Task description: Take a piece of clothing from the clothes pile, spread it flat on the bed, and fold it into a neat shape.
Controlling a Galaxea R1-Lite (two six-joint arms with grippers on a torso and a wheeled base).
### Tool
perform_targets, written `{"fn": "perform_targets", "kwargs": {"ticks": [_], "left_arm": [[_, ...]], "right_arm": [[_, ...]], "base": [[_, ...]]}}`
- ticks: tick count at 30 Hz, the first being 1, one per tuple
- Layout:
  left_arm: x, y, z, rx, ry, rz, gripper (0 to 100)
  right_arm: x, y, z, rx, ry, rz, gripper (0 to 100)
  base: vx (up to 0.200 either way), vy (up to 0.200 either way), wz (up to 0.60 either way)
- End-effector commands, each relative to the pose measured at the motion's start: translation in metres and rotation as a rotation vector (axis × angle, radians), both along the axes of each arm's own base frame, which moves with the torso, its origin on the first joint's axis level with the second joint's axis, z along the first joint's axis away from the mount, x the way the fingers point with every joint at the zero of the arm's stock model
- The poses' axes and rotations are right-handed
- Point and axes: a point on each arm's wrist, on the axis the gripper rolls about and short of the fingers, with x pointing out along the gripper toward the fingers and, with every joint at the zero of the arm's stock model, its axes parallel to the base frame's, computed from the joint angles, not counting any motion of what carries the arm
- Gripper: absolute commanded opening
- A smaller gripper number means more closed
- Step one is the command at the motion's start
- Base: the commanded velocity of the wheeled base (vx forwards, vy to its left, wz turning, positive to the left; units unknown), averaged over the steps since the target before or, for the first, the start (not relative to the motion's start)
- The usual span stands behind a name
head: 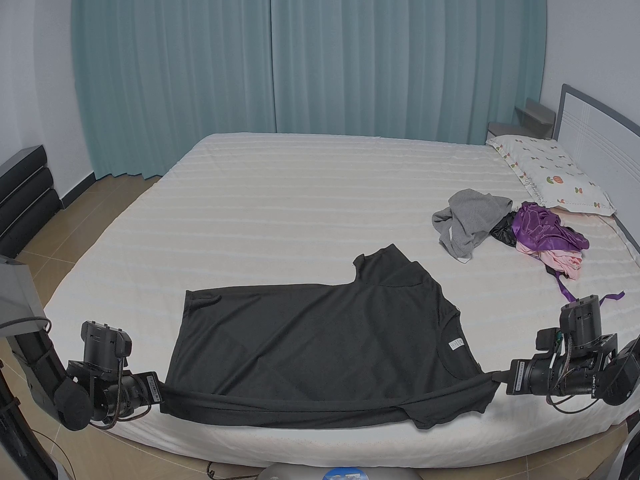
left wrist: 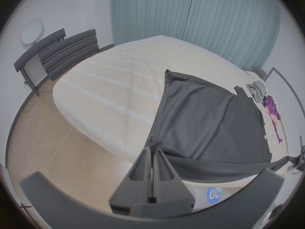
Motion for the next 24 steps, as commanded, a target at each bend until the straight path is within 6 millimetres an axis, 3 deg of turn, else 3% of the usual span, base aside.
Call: {"fn": "perform_targets", "kwargs": {"ticks": [1,16,24], "left_arm": [[-0.002,0.001,0.000,0.008,0.002,0.005,0],[-0.009,0.002,0.000,0.030,0.017,0.013,0],[0.000,0.001,0.002,0.013,-0.013,0.021,0]], "right_arm": [[0.004,0.000,-0.001,0.000,0.001,-0.006,0],[0.004,0.000,-0.004,0.004,0.019,-0.010,0],[0.012,0.002,-0.003,0.027,0.014,-0.026,0]], "base": [[0.000,0.000,0.00],[0.000,0.000,0.00],[0.000,0.000,0.00]]}}
